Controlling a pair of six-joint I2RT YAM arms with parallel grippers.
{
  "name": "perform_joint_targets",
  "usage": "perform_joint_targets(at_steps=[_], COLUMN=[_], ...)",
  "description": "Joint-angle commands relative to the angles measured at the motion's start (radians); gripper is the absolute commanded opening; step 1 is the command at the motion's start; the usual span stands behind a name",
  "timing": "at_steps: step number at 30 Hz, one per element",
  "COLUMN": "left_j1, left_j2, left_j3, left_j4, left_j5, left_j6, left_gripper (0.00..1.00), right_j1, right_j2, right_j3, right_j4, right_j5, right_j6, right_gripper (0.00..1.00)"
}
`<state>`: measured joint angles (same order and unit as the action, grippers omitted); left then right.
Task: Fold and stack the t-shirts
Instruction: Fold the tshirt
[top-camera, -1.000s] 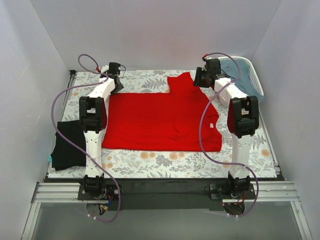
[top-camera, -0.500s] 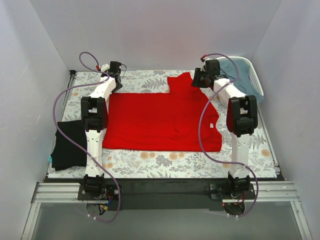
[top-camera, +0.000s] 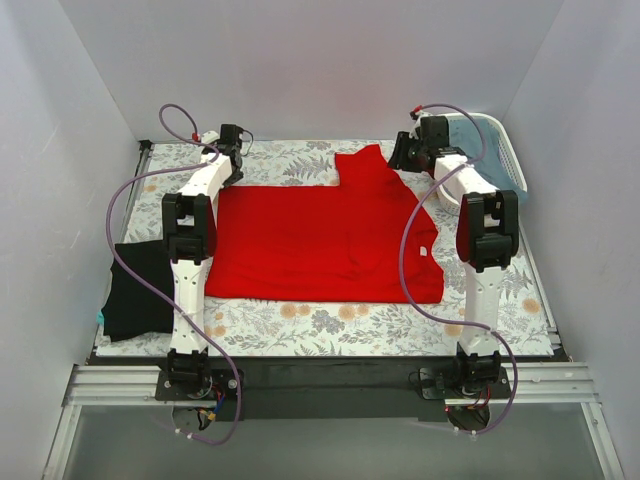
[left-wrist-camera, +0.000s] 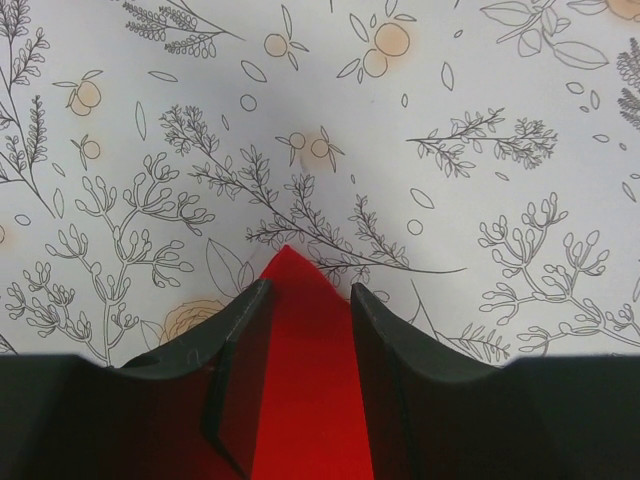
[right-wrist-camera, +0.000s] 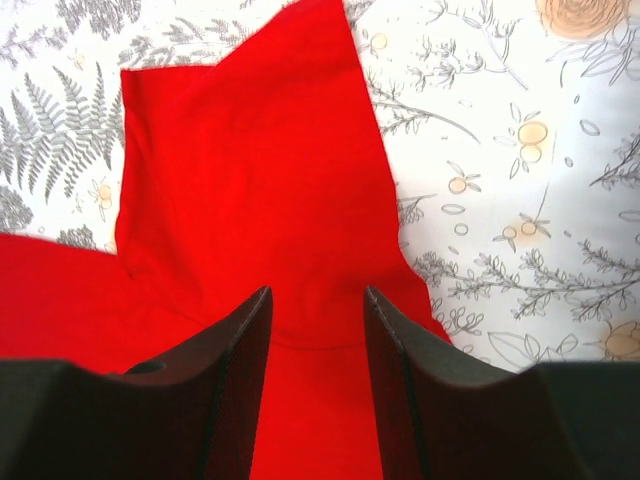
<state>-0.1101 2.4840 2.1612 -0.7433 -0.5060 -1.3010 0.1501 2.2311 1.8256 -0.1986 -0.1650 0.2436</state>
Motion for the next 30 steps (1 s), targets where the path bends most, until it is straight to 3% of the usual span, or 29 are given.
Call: perform_joint_targets(at_steps=[1, 7, 11, 17, 22, 30], left_j1=[-0.005, -0.005, -0.005, -0.005, -0.005, -0.005], left_j2=[0.016, 0.038, 0.035, -0.016, -0.037, -0.050], left_j3=[0.042, 0.043, 0.032, -0.020, -0.038, -0.052], left_j4=[-0.024, -0.025, -0.022, 0.024, 0.045, 0.070], left_j5=[-0.042, -0.051, -0.051, -0.032, -0.028, -0.002], left_j6=[-0.001, 0.005, -0.001, -0.003, 0.003, 0.003], left_gripper=[0.36, 0.26, 0.00, 0.00, 0.00, 0.00], right_j1=[-0.009, -0.018, -0.020, -0.021, -0.023, -0.023], right_j2=[0.033, 0.085, 0.105, 0.111, 0.130, 0.186], right_j3=[0.067, 0.098, 0.109, 0.107, 0.113, 0.146], right_j4=[0.045, 0.045, 0.044, 0.045, 0.031, 0.028], right_j5=[-0.041, -0.062, -0.047, 0.039, 0.074, 0.053], right_j6=[0.011, 0.028, 0.025, 0.005, 0.003, 0.002], right_gripper=[0.50, 0.54, 0.55, 0.56, 0.50, 0.49])
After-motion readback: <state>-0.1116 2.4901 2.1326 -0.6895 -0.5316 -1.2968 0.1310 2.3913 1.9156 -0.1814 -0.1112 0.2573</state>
